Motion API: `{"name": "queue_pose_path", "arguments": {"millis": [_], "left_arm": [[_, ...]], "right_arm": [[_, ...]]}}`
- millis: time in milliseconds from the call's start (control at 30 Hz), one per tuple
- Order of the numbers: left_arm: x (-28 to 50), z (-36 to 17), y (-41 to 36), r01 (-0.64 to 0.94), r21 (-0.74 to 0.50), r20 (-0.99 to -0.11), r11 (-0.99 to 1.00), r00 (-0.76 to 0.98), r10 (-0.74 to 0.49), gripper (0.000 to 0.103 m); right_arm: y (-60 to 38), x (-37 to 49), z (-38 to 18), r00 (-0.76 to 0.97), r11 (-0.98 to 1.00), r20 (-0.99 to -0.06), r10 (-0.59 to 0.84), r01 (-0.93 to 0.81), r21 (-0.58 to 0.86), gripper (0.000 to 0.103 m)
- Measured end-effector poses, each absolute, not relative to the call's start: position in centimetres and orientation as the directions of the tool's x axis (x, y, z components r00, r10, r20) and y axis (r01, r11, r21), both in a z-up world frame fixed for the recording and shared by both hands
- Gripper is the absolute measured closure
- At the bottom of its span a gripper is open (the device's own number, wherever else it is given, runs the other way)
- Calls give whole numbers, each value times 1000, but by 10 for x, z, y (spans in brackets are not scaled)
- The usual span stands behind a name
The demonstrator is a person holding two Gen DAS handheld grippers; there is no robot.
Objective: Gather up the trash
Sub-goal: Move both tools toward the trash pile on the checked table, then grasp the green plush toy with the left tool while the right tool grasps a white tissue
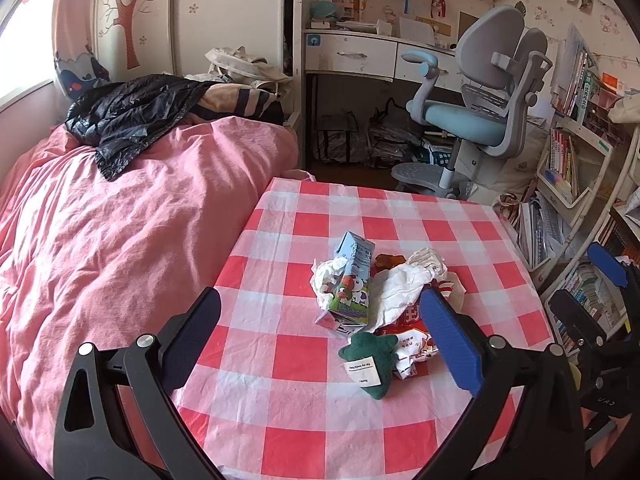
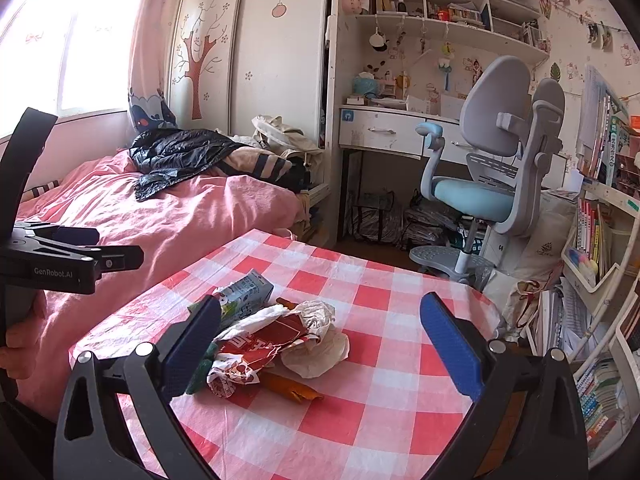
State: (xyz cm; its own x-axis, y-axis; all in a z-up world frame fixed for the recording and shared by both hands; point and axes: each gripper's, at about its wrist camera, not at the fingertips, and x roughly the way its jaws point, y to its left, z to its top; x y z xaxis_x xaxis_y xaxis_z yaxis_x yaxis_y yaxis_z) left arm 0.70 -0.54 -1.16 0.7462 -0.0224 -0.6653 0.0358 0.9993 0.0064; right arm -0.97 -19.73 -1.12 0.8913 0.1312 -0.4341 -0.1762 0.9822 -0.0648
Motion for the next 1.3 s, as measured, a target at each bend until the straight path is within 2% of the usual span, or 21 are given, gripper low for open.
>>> {"name": "queue_pose_path", "arguments": {"millis": [300,367,633,767,867,1033,1200,1300], "left_arm": [[8,-9,-4,50,11,-665,999,746,-30,6],[8,-9,0,29,13,-643,1000,766,-14,6],[24,-10,48,-99,-4,-703,995,708,68,6],[28,-14,65,-132,-21,-712,991,698,78,6],[29,-17,65,-125,-37,-711,991,700,62,6],[35,-34,48,-75,-16,-758,997,651,36,6],[45,-71,26,-16,-114,-837,993,540,-88,6],[50,-94,7,3,-135,-857,991,501,-118,6]], "right_arm": [[-195,-8,-11,887,980,-440,141,-189,-65,7],[-195,-9,-11,886,980,-441,143,-190,-62,7],[-195,-7,-13,881,979,-448,148,-194,-58,7],[-194,-4,-19,858,976,-483,175,-215,-30,7],[-190,3,-30,807,964,-542,236,-266,23,7],[-167,11,-54,708,933,-643,291,-359,27,7],[-165,16,-59,693,940,-678,244,-342,-11,7],[-181,20,-57,701,959,-681,212,-284,7,7]]}}
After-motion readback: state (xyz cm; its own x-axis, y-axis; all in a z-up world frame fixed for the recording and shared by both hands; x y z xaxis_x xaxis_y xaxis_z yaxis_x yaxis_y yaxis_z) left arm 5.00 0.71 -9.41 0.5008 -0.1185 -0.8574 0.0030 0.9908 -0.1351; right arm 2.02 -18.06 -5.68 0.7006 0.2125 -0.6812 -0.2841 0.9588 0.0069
